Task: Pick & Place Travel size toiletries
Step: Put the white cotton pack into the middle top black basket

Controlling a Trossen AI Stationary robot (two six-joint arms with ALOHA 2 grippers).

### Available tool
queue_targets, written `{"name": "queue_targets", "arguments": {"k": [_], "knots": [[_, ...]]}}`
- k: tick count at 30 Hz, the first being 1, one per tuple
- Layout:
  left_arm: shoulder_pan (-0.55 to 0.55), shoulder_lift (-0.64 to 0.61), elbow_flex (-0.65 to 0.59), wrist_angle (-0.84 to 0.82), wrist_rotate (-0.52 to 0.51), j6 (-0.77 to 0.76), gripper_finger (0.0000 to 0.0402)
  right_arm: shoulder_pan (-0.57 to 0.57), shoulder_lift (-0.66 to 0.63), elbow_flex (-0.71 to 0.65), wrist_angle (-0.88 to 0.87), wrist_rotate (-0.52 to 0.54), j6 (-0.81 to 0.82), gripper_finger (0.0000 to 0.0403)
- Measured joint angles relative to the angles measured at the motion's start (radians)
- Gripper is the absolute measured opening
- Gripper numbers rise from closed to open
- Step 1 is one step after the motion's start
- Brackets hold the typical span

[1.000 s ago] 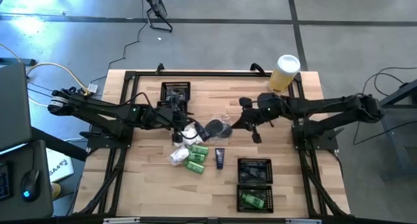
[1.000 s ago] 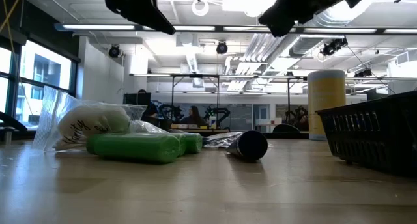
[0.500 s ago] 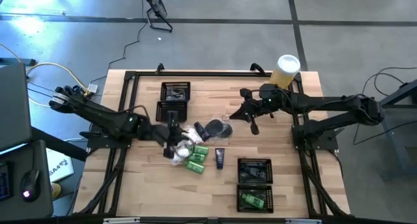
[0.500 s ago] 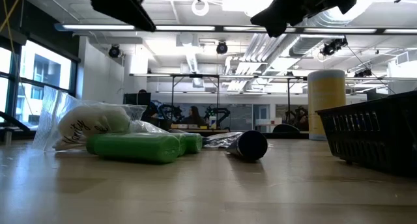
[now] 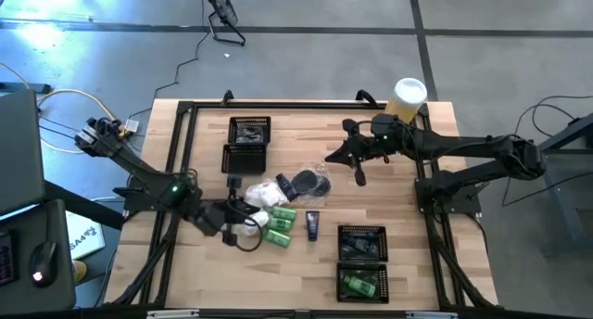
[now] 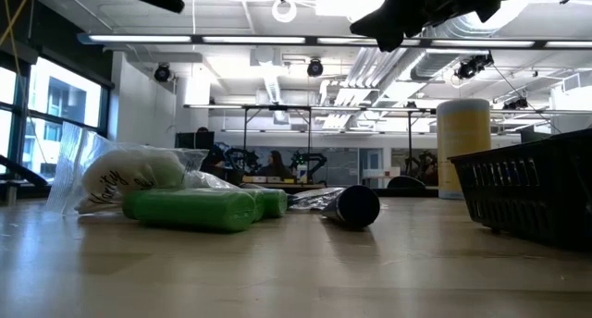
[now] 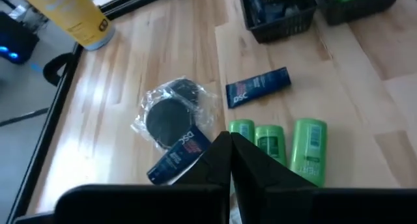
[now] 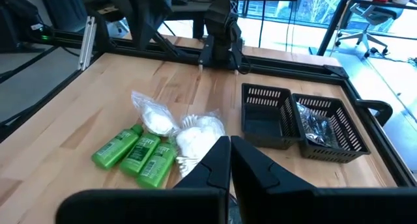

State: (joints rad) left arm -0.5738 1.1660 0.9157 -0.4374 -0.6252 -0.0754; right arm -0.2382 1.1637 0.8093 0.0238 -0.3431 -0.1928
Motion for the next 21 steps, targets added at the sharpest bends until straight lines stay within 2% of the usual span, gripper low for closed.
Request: {"name": "queue_targets", "arguments": {"k": [4, 9, 13, 16, 21], "knots": [[-0.065, 0.019, 0.002, -0.003, -0.092, -0.059, 0.0001, 0.000, 0.000, 0.000, 0.000, 0.000, 0.000, 0.0004], [-0.098, 0.106, 0.069, -0.078, -0.096, -0.090, 0.0000, 0.001, 0.000, 0.000, 0.006, 0.000, 0.002, 0.0004], [-0.094, 0.152, 0.119, -0.219, -0.025, -0.091, 0.0000, 0.000, 0.000, 0.000, 0.011, 0.000, 0.002, 0.0004], [-0.094, 0.160, 0.121, -0.253, 0.040, -0.091, 0.0000, 0.001, 0.000, 0.000, 0.011, 0.000, 0.007, 0.0004], [-0.095, 0.167, 0.121, -0.253, 0.093, -0.090, 0.0000, 0.001, 0.000, 0.000, 0.009, 0.000, 0.008, 0.0004]]}}
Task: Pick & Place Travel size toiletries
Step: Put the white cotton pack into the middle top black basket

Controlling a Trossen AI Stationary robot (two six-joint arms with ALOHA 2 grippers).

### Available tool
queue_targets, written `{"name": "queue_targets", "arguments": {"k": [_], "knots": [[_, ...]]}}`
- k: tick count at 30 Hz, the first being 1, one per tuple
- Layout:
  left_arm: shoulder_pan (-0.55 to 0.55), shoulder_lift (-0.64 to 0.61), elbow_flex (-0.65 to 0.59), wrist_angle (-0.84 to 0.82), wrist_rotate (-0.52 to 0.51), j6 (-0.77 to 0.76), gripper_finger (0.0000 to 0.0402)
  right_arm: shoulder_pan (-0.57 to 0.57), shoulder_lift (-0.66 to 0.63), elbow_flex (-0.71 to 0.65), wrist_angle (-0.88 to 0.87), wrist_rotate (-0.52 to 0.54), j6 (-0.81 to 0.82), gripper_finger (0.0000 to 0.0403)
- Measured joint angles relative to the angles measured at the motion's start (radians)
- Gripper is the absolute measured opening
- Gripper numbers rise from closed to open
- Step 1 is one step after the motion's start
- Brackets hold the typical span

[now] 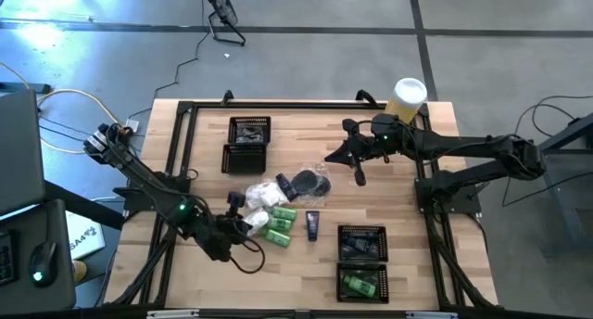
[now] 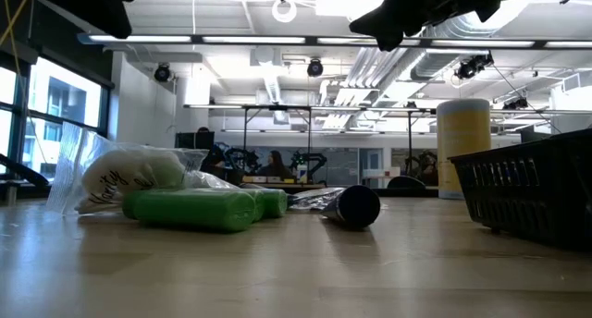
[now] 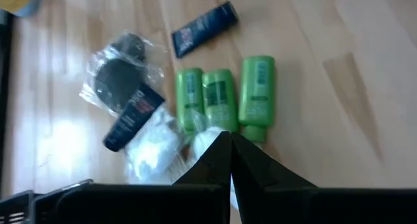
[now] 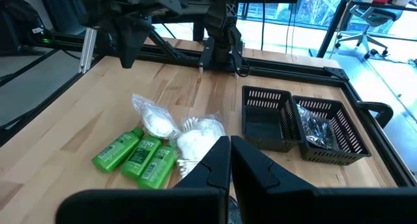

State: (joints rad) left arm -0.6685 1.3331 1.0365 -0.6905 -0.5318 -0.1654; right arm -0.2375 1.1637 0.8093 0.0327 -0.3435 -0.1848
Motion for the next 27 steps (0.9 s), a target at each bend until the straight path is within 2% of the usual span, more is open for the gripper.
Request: {"name": "queue_targets", "arguments": {"k": [4, 7, 12, 20, 23, 27], "knots": [[0.015, 0.006, 0.000, -0.007, 0.006, -0.009, 0.0003, 0.000, 0.000, 0.000, 0.000, 0.000, 0.000, 0.0004], [0.048, 0.005, 0.000, -0.040, 0.065, -0.078, 0.0026, 0.000, 0.000, 0.000, 0.000, 0.000, 0.000, 0.0004], [0.091, 0.026, 0.000, -0.109, 0.145, -0.120, 0.0099, 0.000, 0.000, 0.000, 0.000, 0.001, -0.001, 0.0004], [0.106, 0.079, 0.000, -0.108, 0.158, -0.083, 0.0226, 0.000, 0.000, 0.000, 0.000, 0.003, -0.002, 0.0004], [0.105, 0.098, 0.000, -0.088, 0.196, -0.072, 0.0258, 0.000, 0.000, 0.000, 0.000, 0.003, -0.003, 0.0004], [0.105, 0.110, 0.000, -0.057, 0.288, -0.098, 0.0278, 0.000, 0.000, 0.000, -0.004, 0.003, -0.003, 0.0004]]}}
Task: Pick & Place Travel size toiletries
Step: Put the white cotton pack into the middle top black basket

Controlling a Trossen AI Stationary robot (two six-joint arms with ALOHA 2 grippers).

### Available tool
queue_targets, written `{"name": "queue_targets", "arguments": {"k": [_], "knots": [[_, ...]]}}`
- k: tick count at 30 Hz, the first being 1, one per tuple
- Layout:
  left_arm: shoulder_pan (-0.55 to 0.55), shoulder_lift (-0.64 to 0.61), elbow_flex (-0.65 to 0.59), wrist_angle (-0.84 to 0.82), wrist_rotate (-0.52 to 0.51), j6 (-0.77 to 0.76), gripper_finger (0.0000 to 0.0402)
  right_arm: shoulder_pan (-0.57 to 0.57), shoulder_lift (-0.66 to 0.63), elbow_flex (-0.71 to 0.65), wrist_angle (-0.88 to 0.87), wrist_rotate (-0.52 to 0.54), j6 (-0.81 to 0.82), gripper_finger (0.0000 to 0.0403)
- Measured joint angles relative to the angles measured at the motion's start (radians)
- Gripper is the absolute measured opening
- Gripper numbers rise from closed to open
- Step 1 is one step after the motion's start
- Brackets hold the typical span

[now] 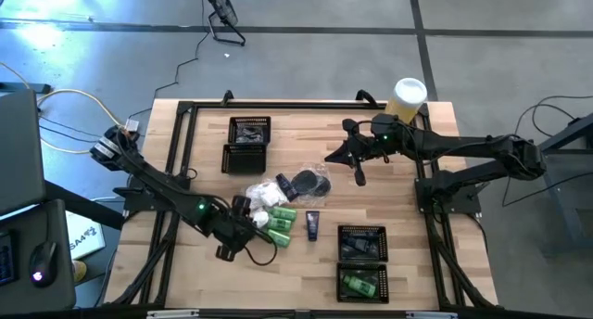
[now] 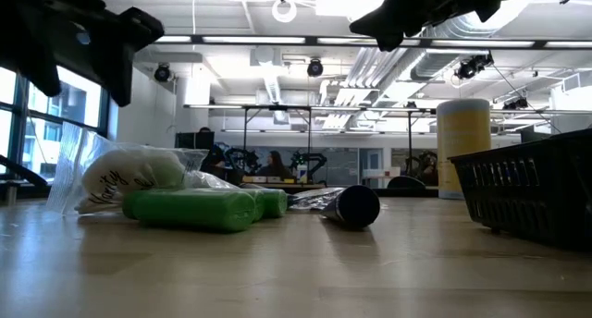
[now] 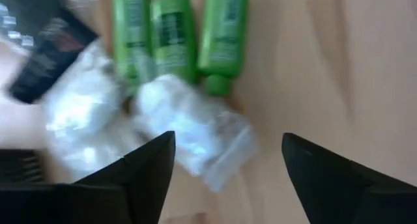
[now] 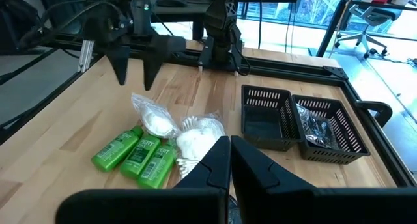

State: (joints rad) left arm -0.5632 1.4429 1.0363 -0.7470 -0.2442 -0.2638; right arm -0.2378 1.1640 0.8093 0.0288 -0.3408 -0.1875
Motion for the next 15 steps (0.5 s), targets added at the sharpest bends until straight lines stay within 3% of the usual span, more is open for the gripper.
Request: {"name": "queue_targets", "arguments": {"k": [7, 15], "knots": [[-0.062, 0.047, -0.001, 0.016, -0.009, -0.153, 0.0280, 0.000, 0.000, 0.000, -0.009, -0.001, 0.005, 0.0004], [-0.112, 0.157, -0.001, 0.013, -0.148, -0.244, 0.0280, 0.002, 0.000, -0.001, -0.014, -0.002, 0.006, 0.0004]]}}
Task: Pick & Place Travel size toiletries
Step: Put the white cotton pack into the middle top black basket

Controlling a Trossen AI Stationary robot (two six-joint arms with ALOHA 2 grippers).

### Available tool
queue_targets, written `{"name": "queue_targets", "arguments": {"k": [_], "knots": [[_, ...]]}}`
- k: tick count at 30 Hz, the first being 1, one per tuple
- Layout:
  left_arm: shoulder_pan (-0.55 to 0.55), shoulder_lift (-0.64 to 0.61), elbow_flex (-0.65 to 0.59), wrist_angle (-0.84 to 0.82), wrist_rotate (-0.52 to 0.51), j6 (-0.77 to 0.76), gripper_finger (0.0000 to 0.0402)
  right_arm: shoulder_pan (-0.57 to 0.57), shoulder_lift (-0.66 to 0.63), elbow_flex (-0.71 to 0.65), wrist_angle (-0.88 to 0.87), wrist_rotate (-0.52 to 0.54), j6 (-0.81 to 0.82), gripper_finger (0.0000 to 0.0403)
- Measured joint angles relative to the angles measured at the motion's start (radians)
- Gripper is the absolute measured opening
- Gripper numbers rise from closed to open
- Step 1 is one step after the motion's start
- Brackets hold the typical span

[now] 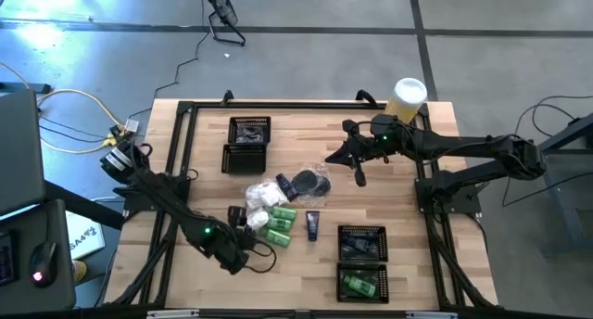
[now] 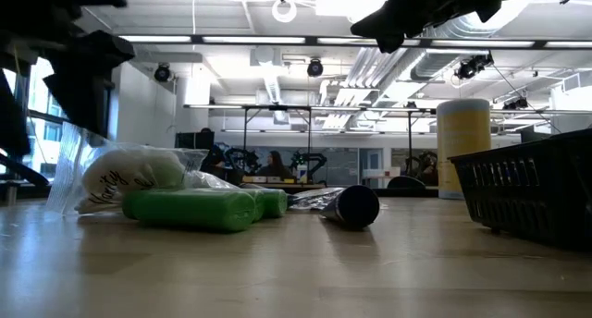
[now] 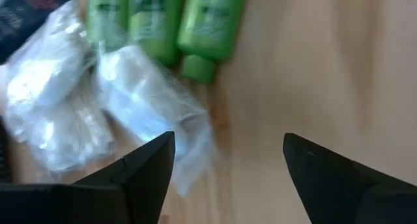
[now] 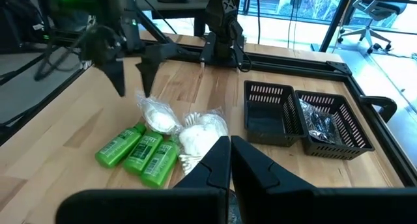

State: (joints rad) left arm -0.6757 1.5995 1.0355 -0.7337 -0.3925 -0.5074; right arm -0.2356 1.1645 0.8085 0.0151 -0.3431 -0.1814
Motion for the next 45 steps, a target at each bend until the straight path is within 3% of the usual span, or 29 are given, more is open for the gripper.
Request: {"name": "queue_targets", "arguments": {"k": [13, 25, 37, 45], "knots": [[0.014, 0.104, 0.000, 0.015, -0.198, -0.107, 0.0280, 0.000, 0.000, 0.000, -0.004, -0.001, 0.005, 0.0004], [0.015, 0.134, 0.000, 0.020, -0.220, -0.130, 0.0274, 0.000, 0.000, 0.000, -0.004, 0.000, 0.001, 0.0004], [0.015, 0.134, 0.000, 0.017, -0.221, -0.130, 0.0137, 0.000, 0.000, 0.000, -0.004, 0.000, 0.001, 0.0004], [0.015, 0.115, 0.000, -0.018, -0.244, -0.133, 0.0068, 0.000, 0.000, 0.000, -0.004, 0.000, 0.001, 0.0004]]}}
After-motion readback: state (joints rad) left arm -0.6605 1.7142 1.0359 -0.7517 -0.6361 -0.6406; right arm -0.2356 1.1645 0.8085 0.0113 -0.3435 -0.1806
